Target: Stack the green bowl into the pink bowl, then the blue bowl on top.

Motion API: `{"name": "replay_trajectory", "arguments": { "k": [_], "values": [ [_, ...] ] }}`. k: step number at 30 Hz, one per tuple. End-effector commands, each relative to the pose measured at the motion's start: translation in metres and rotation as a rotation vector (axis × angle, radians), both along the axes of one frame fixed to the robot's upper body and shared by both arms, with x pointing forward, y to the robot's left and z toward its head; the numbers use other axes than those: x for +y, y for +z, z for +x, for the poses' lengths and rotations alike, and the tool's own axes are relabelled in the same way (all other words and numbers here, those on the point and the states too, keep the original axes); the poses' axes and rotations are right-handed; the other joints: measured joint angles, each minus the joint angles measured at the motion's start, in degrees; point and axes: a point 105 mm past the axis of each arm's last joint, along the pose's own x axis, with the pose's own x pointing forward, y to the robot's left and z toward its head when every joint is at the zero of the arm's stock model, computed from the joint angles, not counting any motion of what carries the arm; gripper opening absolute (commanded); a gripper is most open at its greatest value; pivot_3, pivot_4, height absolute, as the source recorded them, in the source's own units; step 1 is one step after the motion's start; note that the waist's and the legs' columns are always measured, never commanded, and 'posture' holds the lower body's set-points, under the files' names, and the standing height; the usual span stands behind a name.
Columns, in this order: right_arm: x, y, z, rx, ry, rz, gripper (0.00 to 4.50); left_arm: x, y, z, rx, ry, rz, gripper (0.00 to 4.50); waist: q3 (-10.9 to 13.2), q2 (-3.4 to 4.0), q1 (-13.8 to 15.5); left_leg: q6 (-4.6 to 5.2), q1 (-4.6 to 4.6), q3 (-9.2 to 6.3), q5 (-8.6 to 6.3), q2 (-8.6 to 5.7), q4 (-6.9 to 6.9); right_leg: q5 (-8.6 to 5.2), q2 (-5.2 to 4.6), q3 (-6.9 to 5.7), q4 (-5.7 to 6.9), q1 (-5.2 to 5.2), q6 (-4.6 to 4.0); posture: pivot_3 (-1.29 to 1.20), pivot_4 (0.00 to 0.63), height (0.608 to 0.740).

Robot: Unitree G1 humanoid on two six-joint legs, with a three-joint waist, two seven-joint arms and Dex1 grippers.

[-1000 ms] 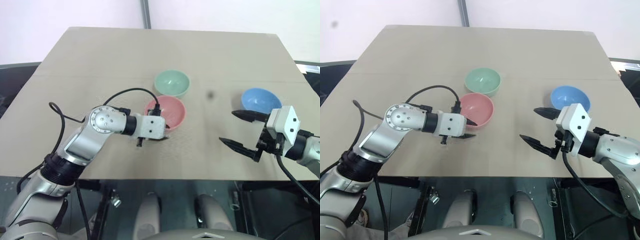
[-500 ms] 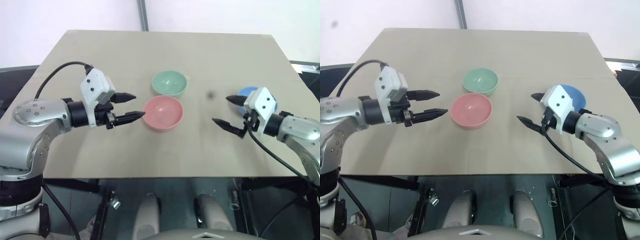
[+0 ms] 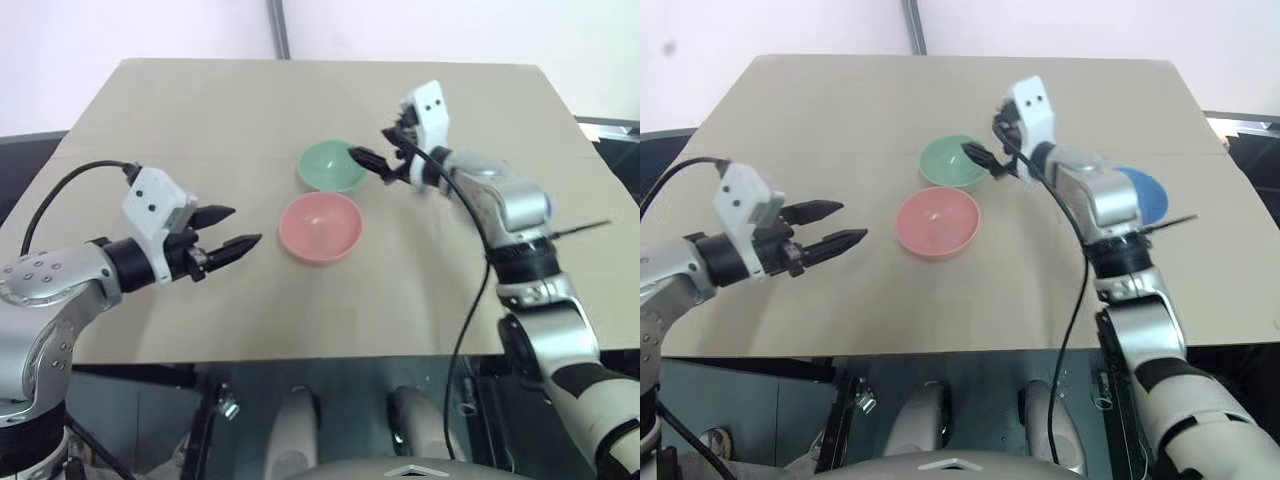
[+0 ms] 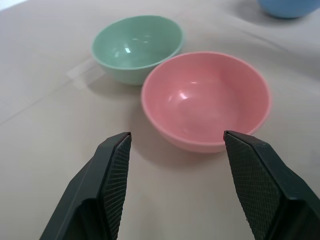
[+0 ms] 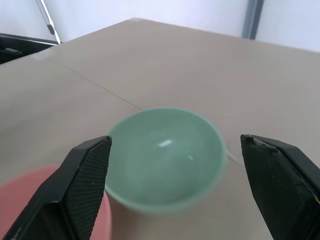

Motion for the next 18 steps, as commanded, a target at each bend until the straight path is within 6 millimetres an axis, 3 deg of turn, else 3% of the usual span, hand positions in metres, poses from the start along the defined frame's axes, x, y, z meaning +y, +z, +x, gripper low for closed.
{"name": "replay_trajectory", "arguments": {
  "k": [1,8,16,18],
  "values": [
    [-0.002,-0.010,0.018,0.073,-0.061,-0.017,4.50,-0.003,0.014,-0.003,-0.086,-0.005,0.033,3.10,0.01,0.01,0.39,0.00,0.00,0.00,0.00,0.00,-0.01,0.00,0.00,0.00,0.00,0.00,0.00,0.00,0.150,0.740],
    [-0.005,-0.028,0.039,0.177,-0.137,-0.042,4.50,-0.009,0.012,-0.008,-0.091,-0.007,0.022,3.10,0.04,0.06,0.05,0.00,0.00,0.00,0.00,0.01,-0.08,0.00,0.02,0.00,0.01,-0.06,0.00,0.00,0.150,0.740],
    [0.001,-0.030,0.042,0.206,-0.129,-0.035,4.50,-0.011,0.010,-0.012,-0.094,0.005,0.014,3.10,0.04,0.07,-1.10,0.00,0.01,0.00,0.00,0.01,-0.15,0.00,0.02,0.01,-0.01,-0.07,-0.01,0.00,0.150,0.740],
    [0.005,-0.029,0.040,0.216,-0.110,-0.029,3.95,-0.012,0.009,-0.013,-0.093,0.008,0.014,3.18,0.04,0.07,-1.18,0.00,0.01,-0.01,0.00,0.01,-0.15,0.00,0.03,0.01,-0.01,-0.07,-0.01,0.00,0.150,0.740]
  ]
}}
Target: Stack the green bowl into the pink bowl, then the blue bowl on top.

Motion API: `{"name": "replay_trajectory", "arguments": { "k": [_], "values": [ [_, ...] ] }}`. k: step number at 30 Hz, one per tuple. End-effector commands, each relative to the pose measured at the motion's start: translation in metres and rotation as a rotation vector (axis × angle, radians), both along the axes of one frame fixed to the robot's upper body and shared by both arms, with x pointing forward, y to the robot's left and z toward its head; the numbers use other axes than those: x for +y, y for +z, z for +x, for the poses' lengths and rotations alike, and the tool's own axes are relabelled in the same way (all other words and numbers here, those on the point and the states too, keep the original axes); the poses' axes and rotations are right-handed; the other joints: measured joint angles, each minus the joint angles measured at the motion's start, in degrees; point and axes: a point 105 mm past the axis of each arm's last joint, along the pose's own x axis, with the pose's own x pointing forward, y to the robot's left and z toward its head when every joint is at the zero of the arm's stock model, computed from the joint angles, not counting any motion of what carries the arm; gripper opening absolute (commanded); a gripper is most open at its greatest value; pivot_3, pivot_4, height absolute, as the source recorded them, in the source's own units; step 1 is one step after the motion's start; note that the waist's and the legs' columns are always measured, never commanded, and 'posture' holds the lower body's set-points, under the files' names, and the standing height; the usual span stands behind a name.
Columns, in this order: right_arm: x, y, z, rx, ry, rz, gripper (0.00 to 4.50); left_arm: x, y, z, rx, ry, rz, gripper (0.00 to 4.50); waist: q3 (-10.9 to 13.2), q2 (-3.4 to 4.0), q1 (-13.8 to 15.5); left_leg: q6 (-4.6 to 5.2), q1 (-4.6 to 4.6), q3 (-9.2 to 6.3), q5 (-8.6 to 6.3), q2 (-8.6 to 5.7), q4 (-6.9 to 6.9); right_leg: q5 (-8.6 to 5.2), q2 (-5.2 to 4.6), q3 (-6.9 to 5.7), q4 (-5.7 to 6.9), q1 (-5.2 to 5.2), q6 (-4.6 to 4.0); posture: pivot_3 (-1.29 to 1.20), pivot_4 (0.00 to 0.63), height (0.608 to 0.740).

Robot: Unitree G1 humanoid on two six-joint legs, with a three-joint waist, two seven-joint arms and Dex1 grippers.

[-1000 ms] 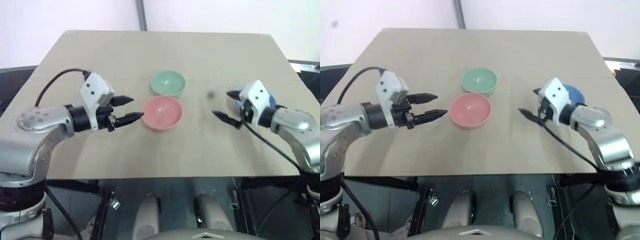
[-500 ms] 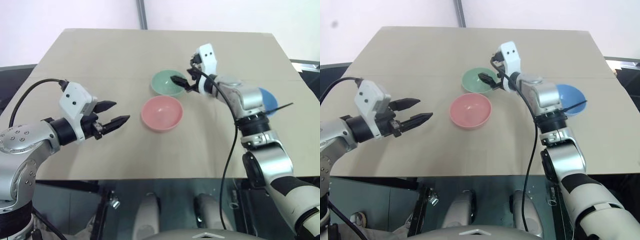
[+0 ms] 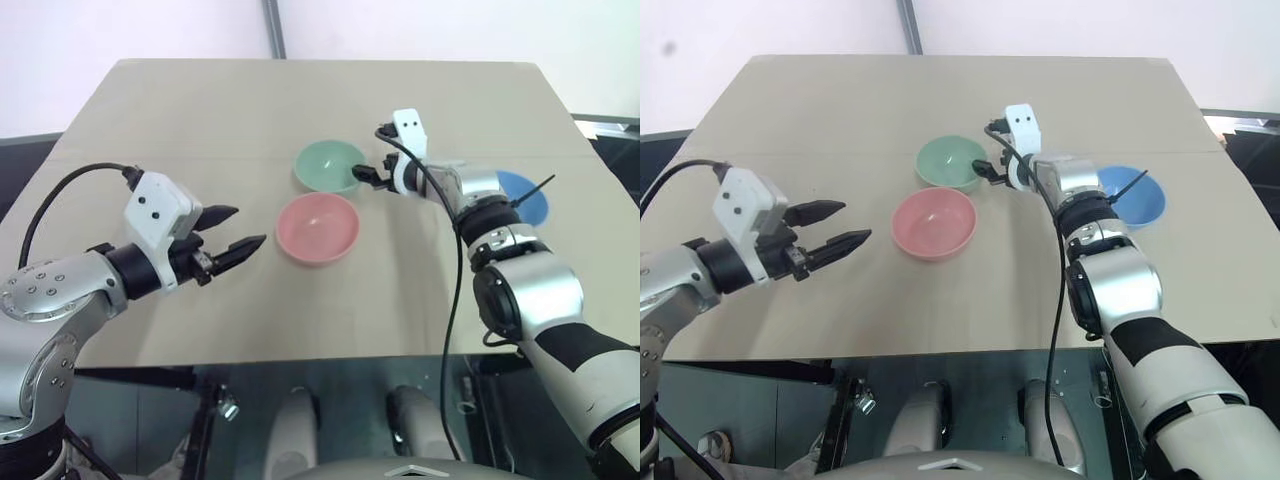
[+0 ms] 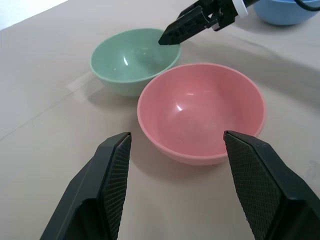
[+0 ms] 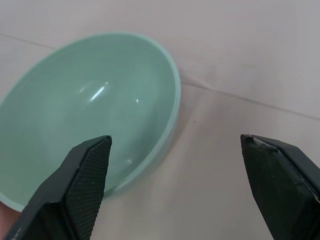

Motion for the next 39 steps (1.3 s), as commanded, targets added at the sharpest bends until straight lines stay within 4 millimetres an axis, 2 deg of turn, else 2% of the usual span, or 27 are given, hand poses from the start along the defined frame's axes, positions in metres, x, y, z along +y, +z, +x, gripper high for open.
{"name": "replay_trajectory", "arguments": {
  "k": [1,4,10,12,14,16,17,20,23,26,30,33,36,39],
  "values": [
    [0.011,0.024,0.000,-0.051,0.040,0.031,3.68,-0.005,0.009,-0.006,-0.058,-0.006,0.015,3.18,0.00,0.01,-0.06,0.00,0.00,0.00,0.00,0.00,0.00,0.00,0.00,0.00,0.00,0.00,0.00,0.00,0.150,0.740],
    [0.015,0.027,-0.001,-0.071,0.063,0.024,2.16,-0.006,0.008,-0.007,-0.060,-0.005,0.012,3.18,0.02,0.03,-0.07,0.00,0.00,0.00,0.00,0.00,-0.01,0.00,0.00,0.00,-0.01,-0.01,0.00,0.00,0.150,0.740],
    [0.026,0.047,-0.005,-0.168,0.145,0.020,2.16,-0.006,0.006,-0.006,-0.056,0.002,0.005,3.18,0.02,0.03,-0.07,0.00,0.00,0.01,0.00,0.00,-0.04,0.00,0.00,0.00,-0.03,0.00,0.00,0.00,0.150,0.740],
    [0.036,0.065,-0.011,-0.279,0.219,0.033,2.16,-0.006,0.005,-0.005,-0.052,0.004,0.002,3.18,0.03,0.05,-0.07,0.00,0.00,0.00,0.00,0.00,-0.05,0.00,0.00,0.00,-0.03,0.00,0.00,0.00,0.150,0.740],
    [0.040,0.080,-0.021,-0.437,0.324,-0.028,2.16,-0.006,0.004,-0.005,-0.050,0.006,0.000,3.18,0.06,0.10,-0.06,0.00,-0.01,0.00,0.00,0.00,-0.07,0.00,0.00,0.00,-0.05,-0.02,0.00,0.00,0.150,0.740],
    [0.042,0.085,-0.031,-0.571,0.420,-0.121,2.16,-0.005,0.004,-0.005,-0.049,0.006,-0.001,3.18,0.08,0.12,-0.07,0.00,0.00,0.01,0.00,0.00,-0.14,0.00,0.00,0.00,-0.08,-0.03,0.00,0.00,0.150,0.740],
    [0.043,0.085,-0.042,-0.653,0.519,-0.177,2.16,-0.005,0.004,-0.004,-0.049,0.007,-0.002,3.18,0.07,0.11,0.00,0.00,0.01,0.01,0.00,0.00,-0.17,0.00,0.00,0.00,-0.09,-0.03,0.00,0.00,0.150,0.740],
    [0.046,0.079,-0.081,-0.848,0.816,-0.318,2.16,-0.004,0.003,-0.005,-0.047,0.010,-0.002,3.18,0.07,0.10,0.28,-0.01,0.00,0.00,0.00,0.00,-0.23,0.00,-0.02,-0.03,-0.25,0.01,0.01,0.00,0.150,0.740],
    [0.036,0.052,-0.103,-0.931,1.056,-0.526,2.16,-0.004,0.002,-0.005,-0.046,0.010,-0.002,3.18,0.08,0.12,0.22,-0.01,-0.01,0.02,0.00,0.00,-0.23,0.00,-0.03,-0.02,-0.29,0.01,0.01,0.00,0.150,0.740],
    [0.027,0.031,-0.103,-0.958,1.172,-0.694,2.16,-0.004,0.002,-0.006,-0.048,0.009,0.003,3.18,0.09,0.13,-0.08,-0.02,0.04,0.03,0.00,0.01,-0.25,0.00,-0.02,-0.02,-0.26,0.01,0.01,0.00,0.150,0.740],
    [0.027,0.025,-0.088,-0.971,1.160,-0.810,2.16,-0.004,0.001,-0.009,-0.052,0.012,0.017,3.18,0.09,0.14,-0.22,-0.02,0.14,0.06,0.00,0.01,-0.26,0.00,0.00,0.04,-0.17,0.01,0.00,0.00,0.150,0.740],
    [0.027,0.028,-0.075,-0.976,1.122,-0.873,2.99,-0.002,0.001,-0.013,-0.054,0.026,0.023,3.18,0.11,0.16,-0.11,-0.06,0.15,0.08,0.03,0.01,-0.25,0.00,0.00,0.08,-0.11,0.00,-0.01,0.00,0.150,0.740],
    [0.029,0.040,-0.072,-0.994,1.089,-0.838,4.39,0.001,0.000,-0.017,-0.051,0.045,0.027,3.18,0.11,0.16,0.00,-0.07,0.14,0.07,0.03,0.01,-0.26,-0.01,-0.01,0.07,-0.14,0.00,-0.02,0.00,0.150,0.740],
    [0.038,0.062,-0.080,-0.994,1.100,-0.684,4.46,0.004,0.000,-0.020,-0.049,0.059,0.028,3.18,0.11,0.16,0.03,-0.07,0.13,0.07,0.03,0.00,-0.26,-0.01,-0.02,0.07,-0.14,0.01,-0.02,0.00,0.150,0.740]
  ]
}}
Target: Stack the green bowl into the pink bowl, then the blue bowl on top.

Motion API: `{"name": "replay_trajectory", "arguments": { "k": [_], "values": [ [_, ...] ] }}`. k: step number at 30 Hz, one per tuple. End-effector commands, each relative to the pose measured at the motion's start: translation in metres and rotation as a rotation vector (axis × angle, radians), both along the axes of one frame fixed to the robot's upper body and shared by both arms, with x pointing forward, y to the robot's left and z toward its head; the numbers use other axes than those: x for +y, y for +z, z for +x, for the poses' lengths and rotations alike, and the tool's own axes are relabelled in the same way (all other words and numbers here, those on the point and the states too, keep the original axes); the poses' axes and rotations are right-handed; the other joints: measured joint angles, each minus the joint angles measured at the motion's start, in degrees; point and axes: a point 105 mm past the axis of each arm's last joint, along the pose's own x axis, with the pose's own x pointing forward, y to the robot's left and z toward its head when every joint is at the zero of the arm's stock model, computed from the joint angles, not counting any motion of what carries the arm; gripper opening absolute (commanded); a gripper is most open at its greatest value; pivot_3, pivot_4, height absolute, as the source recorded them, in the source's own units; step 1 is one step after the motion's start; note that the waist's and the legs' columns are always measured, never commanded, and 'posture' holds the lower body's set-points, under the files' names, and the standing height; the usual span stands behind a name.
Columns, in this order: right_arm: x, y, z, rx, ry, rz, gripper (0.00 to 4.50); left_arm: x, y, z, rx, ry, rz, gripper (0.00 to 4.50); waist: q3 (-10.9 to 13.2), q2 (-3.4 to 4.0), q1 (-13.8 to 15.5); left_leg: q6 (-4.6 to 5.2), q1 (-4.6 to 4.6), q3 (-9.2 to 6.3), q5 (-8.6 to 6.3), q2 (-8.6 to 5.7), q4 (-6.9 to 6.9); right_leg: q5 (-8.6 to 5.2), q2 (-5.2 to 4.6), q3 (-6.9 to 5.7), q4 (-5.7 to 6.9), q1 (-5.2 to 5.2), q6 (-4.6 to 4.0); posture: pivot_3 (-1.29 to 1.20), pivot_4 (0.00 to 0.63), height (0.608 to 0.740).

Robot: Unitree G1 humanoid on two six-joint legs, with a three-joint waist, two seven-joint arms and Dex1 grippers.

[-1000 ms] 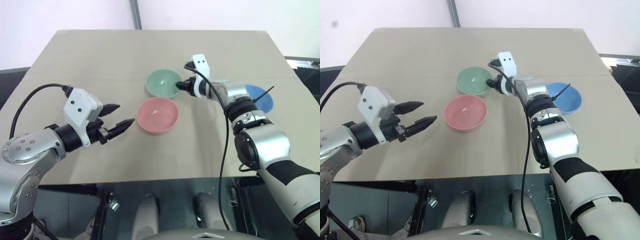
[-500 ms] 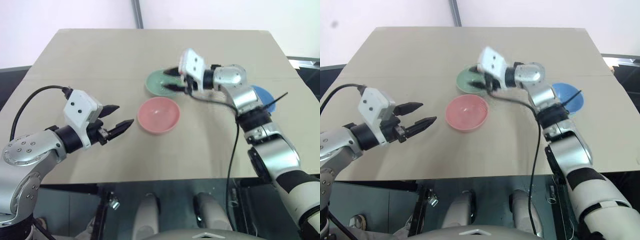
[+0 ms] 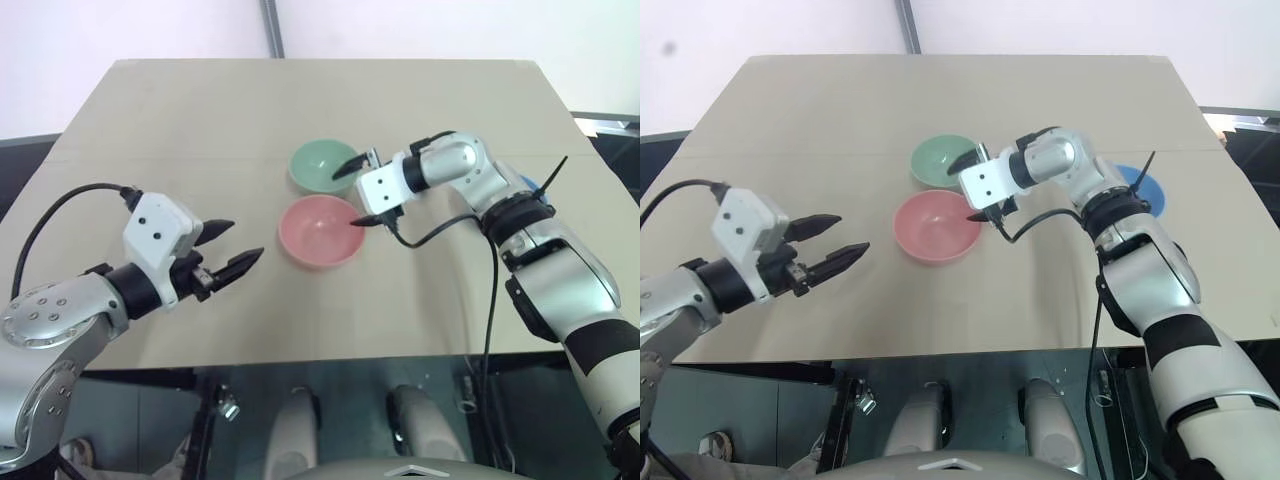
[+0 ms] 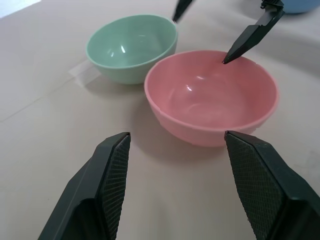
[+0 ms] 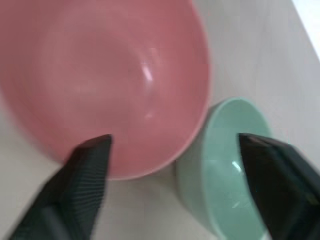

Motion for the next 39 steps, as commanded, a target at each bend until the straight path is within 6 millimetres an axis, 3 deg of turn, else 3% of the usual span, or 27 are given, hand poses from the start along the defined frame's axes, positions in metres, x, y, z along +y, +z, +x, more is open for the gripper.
{"name": "replay_trajectory", "arguments": {
  "k": [1,4,9,13,22,27,39],
  "values": [
    [0.013,0.040,-0.015,0.070,0.099,0.136,4.46,0.001,0.011,-0.007,-0.055,0.011,0.023,3.18,0.00,0.01,-0.03,0.00,0.00,0.00,0.00,0.00,0.00,0.00,0.00,0.00,0.00,0.00,0.00,0.00,0.150,0.740],
    [0.017,0.053,-0.022,0.131,0.138,0.178,4.46,0.001,0.012,-0.007,-0.056,0.013,0.023,3.18,0.02,0.02,-0.03,0.00,0.02,-0.01,0.00,0.00,0.00,0.00,0.01,-0.01,0.05,0.00,0.00,0.00,0.150,0.740],
    [0.010,0.056,-0.002,-0.012,0.026,0.173,4.46,0.001,0.013,-0.006,-0.060,0.015,0.024,3.18,0.01,0.02,0.02,0.00,0.03,-0.01,0.00,0.00,0.01,0.00,0.01,-0.01,0.07,0.00,0.00,0.00,0.150,0.740],
    [-0.001,0.043,0.011,-0.110,-0.046,0.086,4.46,0.002,0.013,-0.005,-0.061,0.016,0.027,3.18,0.02,0.02,0.07,-0.01,0.01,0.00,0.00,-0.01,0.01,0.00,0.00,-0.01,0.03,0.00,-0.01,0.00,0.150,0.740],
    [-0.013,0.015,0.035,-0.082,-0.237,-0.003,4.46,-0.004,0.026,-0.008,-0.197,-0.053,0.053,3.18,0.03,0.06,-0.17,-0.02,0.03,0.01,0.01,0.00,-0.04,-0.01,0.01,0.01,0.04,-0.02,-0.02,0.00,0.150,0.740],
    [-0.008,0.016,0.042,-0.079,-0.298,0.024,4.46,-0.002,0.024,-0.008,-0.206,-0.056,0.073,3.18,0.04,0.06,-0.17,-0.02,0.03,0.01,0.01,0.00,-0.06,-0.01,0.01,0.01,0.04,-0.03,-0.03,0.00,0.150,0.740],
    [0.014,0.006,0.038,-0.126,-0.260,0.009,4.46,-0.002,0.023,-0.009,-0.216,-0.050,0.085,3.18,0.04,0.06,-0.19,-0.02,0.03,0.01,0.01,0.00,-0.07,-0.01,0.01,0.01,0.04,-0.03,-0.03,0.00,0.150,0.740]
  ]
}}
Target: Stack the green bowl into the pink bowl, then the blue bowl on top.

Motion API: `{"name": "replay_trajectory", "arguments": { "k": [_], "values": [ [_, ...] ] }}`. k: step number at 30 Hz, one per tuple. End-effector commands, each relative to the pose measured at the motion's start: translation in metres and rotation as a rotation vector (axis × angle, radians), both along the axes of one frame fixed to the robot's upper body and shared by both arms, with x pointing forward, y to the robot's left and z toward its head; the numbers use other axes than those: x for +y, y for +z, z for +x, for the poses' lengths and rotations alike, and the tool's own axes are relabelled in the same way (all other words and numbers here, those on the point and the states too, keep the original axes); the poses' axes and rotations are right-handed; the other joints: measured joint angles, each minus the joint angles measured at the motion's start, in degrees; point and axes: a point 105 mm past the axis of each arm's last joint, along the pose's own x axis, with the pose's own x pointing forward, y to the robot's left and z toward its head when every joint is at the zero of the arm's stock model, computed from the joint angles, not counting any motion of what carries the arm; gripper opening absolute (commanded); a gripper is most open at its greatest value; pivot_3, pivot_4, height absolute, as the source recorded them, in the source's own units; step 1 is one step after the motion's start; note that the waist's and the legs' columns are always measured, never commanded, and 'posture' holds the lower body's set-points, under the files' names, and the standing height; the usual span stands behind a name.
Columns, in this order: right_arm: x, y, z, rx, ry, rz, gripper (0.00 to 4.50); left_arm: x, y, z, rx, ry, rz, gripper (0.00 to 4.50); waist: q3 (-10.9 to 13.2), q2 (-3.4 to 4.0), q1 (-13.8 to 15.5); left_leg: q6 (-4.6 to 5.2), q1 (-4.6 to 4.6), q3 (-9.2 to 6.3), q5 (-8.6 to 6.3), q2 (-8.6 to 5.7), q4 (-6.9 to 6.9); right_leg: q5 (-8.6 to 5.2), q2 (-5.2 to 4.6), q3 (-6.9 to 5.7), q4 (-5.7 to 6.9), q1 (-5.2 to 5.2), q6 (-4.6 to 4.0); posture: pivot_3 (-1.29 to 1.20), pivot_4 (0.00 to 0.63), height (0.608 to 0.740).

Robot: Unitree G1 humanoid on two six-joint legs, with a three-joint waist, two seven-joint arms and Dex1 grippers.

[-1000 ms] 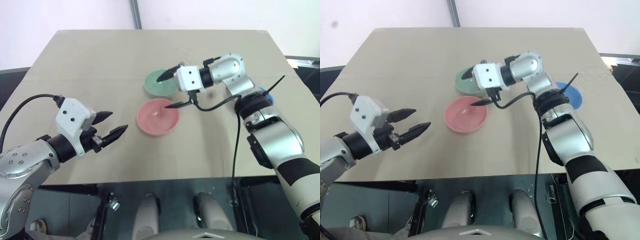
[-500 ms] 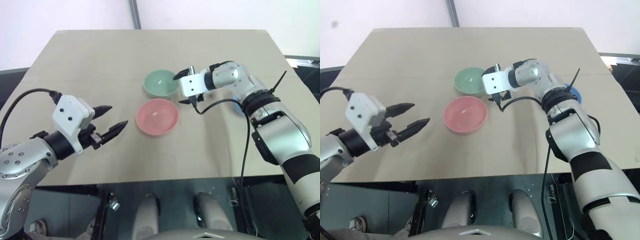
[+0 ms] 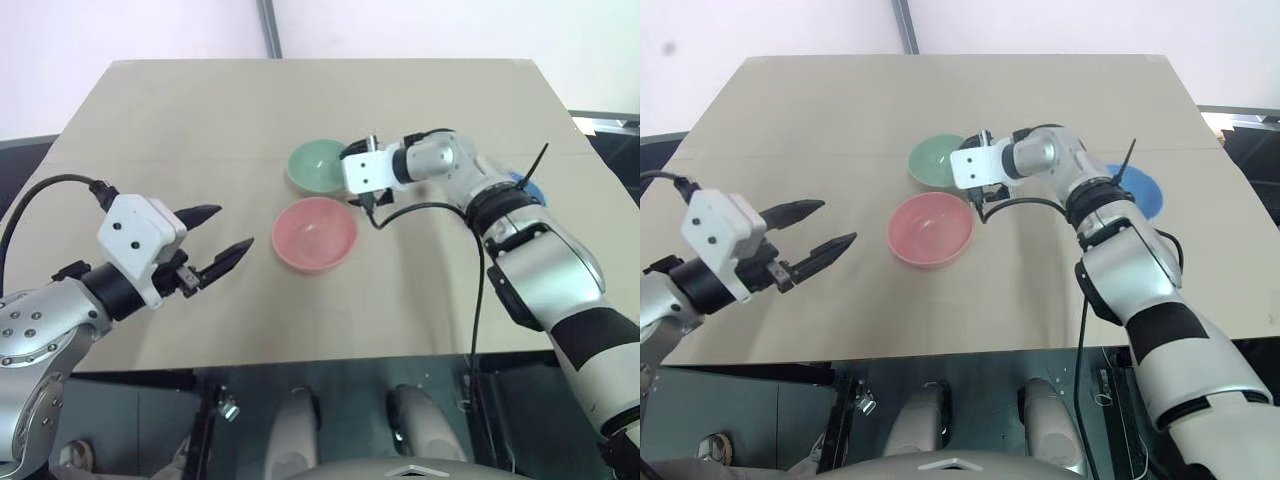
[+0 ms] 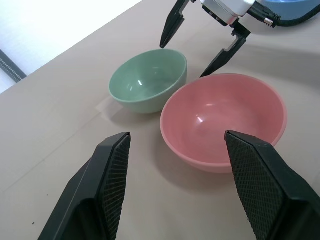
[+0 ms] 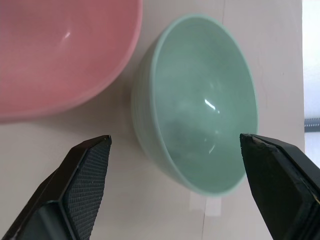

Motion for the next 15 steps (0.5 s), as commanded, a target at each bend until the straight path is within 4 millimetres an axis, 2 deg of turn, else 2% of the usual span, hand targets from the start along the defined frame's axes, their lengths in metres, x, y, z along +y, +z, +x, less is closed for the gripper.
{"name": "replay_trajectory", "arguments": {
  "k": [1,2,3,6,7,8,9,11,13,15],
  "values": [
    [0.012,0.010,0.001,-0.063,0.011,0.010,4.46,-0.004,0.007,-0.004,-0.040,-0.009,0.010,3.18,0.00,0.00,0.01,0.00,0.00,0.00,0.00,0.00,0.00,0.00,0.00,0.00,0.00,0.00,0.00,0.00,0.150,0.740],
    [0.013,0.008,0.002,-0.066,0.002,0.006,4.46,-0.005,0.007,-0.004,-0.040,-0.007,0.009,3.18,0.00,0.00,0.01,0.00,0.00,0.00,0.00,0.00,0.00,0.00,0.00,0.00,0.00,0.00,0.00,0.00,0.150,0.740],
    [0.013,0.006,0.002,-0.070,-0.005,0.002,3.96,-0.004,0.007,-0.004,-0.040,-0.004,0.009,3.18,0.00,0.00,0.00,0.00,0.00,0.00,0.00,0.00,0.00,0.00,0.00,0.00,0.01,0.00,0.00,0.00,0.150,0.740],
    [0.010,0.001,0.005,-0.078,-0.022,-0.013,3.02,-0.004,0.007,-0.004,-0.041,0.003,0.010,3.18,0.00,0.00,0.05,0.00,0.00,0.00,0.00,0.00,0.00,0.00,0.00,0.00,0.00,-0.01,0.00,0.00,0.150,0.740],
    [0.009,-0.002,0.005,-0.081,-0.027,-0.020,2.65,-0.003,0.007,-0.005,-0.041,0.005,0.009,3.18,0.00,0.00,0.06,0.00,-0.01,0.00,0.00,0.00,0.00,0.00,0.00,0.00,0.00,-0.01,0.00,0.00,0.150,0.740],
    [0.007,-0.003,0.006,-0.084,-0.029,-0.029,2.02,-0.003,0.007,-0.005,-0.041,0.007,0.009,3.18,0.00,0.00,0.05,0.00,-0.01,0.00,0.00,0.00,0.00,0.00,0.00,0.00,0.00,-0.01,0.00,0.00,0.150,0.740],
    [0.006,-0.005,0.006,-0.085,-0.027,-0.038,1.77,-0.003,0.007,-0.005,-0.041,0.010,0.009,3.18,0.00,0.00,0.03,0.00,-0.01,0.00,0.00,0.00,0.00,0.00,0.00,0.00,0.00,-0.01,0.00,0.00,0.150,0.740],
    [0.003,-0.004,0.006,-0.094,-0.022,-0.045,0.80,-0.002,0.007,-0.006,-0.039,0.017,0.005,3.18,0.00,0.00,0.02,0.00,0.00,0.00,0.00,0.00,0.00,0.00,0.00,0.00,0.00,-0.01,0.00,0.00,0.150,0.740],
    [0.001,-0.001,0.006,-0.109,-0.013,-0.049,0.04,-0.001,0.007,-0.006,-0.039,0.020,-0.003,3.18,0.00,0.00,0.04,0.00,0.00,0.00,0.00,0.00,-0.01,0.00,0.00,0.00,0.00,-0.01,0.00,0.00,0.150,0.740],
    [0.000,0.005,0.006,-0.122,-0.002,-0.042,0.04,-0.002,0.008,-0.005,-0.040,0.019,-0.013,3.18,0.00,0.00,0.04,0.00,0.00,0.00,0.00,0.00,-0.02,0.00,-0.01,0.00,-0.01,0.00,-0.01,0.00,0.150,0.740]
  ]
}}
